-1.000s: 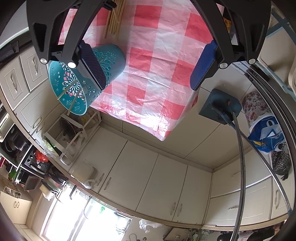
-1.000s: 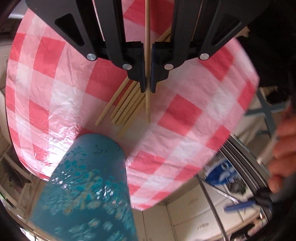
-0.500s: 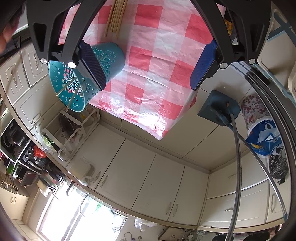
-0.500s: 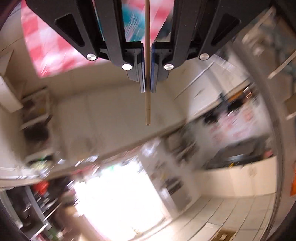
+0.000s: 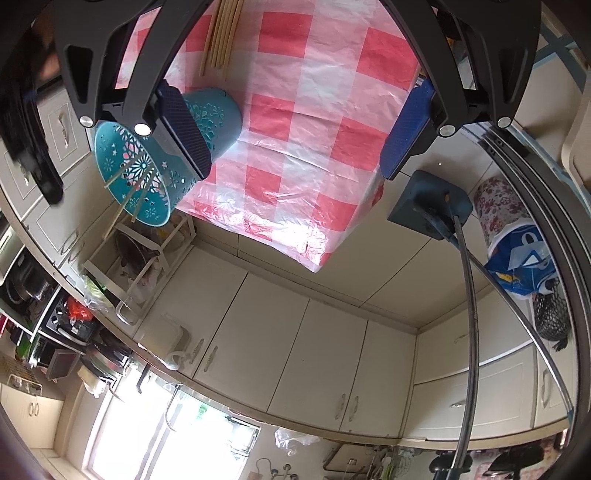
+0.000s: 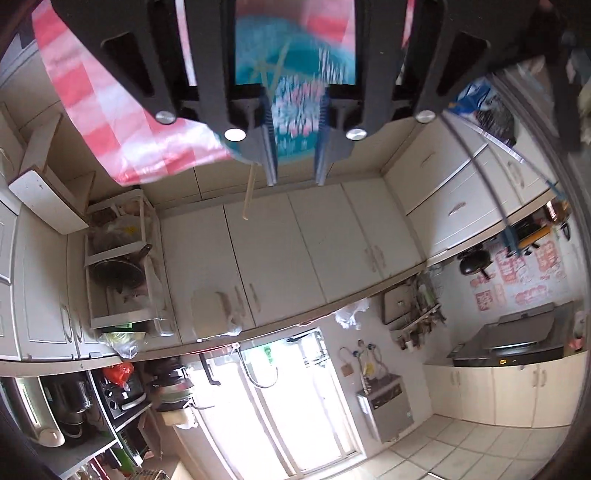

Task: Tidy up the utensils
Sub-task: 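Move both grippers back to the remaining sticks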

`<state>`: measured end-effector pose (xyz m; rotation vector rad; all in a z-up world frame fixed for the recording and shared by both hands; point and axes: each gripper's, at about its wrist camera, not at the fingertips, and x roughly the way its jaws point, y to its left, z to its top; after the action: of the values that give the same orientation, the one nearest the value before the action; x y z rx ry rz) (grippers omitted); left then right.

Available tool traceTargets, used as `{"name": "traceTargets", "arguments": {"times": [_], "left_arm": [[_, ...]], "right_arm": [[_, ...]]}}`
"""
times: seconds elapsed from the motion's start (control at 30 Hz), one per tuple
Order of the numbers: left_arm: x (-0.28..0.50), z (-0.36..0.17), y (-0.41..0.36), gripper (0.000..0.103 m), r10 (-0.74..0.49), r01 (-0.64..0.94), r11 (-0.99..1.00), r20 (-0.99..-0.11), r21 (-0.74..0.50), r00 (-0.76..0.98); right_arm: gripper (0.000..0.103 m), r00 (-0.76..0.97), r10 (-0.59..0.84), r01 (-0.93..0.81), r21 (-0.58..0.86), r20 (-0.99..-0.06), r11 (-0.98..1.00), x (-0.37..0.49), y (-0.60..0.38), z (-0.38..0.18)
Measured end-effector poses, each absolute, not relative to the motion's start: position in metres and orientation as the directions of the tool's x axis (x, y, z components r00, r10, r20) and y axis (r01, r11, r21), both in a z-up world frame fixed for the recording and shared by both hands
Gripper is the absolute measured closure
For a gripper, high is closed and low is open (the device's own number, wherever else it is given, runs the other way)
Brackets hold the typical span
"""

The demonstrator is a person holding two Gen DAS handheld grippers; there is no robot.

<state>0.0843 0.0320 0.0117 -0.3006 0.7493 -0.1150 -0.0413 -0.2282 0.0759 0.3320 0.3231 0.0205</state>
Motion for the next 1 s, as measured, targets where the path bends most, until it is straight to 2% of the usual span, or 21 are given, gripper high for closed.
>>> {"name": "traceTargets", "arguments": {"times": [0.2,0.3,0.43,0.77,1.0], "left_arm": [[0.068,0.012,0.02,0.013,-0.19,0.032,0.968,-0.646,-0.249,0.739],[0.058,0.006,0.009,0.013,-0.184,0.064,0.977,-0.655,-0.204,0.733],[0.047,-0.004,-0.003,0.013,-0.171,0.102,0.985,-0.666,-0.141,0.726],[0.046,-0.032,-0.029,0.012,-0.156,0.184,0.982,-0.734,-0.044,0.661],[0.046,-0.065,-0.049,0.012,-0.145,0.26,0.965,-0.809,0.011,0.57]], "right_arm": [[0.078,0.888,0.075,0.078,0.308,-0.454,0.948,-0.082,-0.233,0.025],[0.078,0.816,0.107,0.112,0.336,-0.569,0.935,-0.074,-0.237,-0.005],[0.078,0.721,0.168,0.126,0.367,-0.672,0.922,-0.059,-0.234,-0.037],[0.078,0.606,0.213,0.087,0.33,-0.767,0.94,-0.051,-0.214,-0.069],[0.078,0.586,0.229,0.063,0.325,-0.777,0.944,-0.049,-0.208,-0.077]]}}
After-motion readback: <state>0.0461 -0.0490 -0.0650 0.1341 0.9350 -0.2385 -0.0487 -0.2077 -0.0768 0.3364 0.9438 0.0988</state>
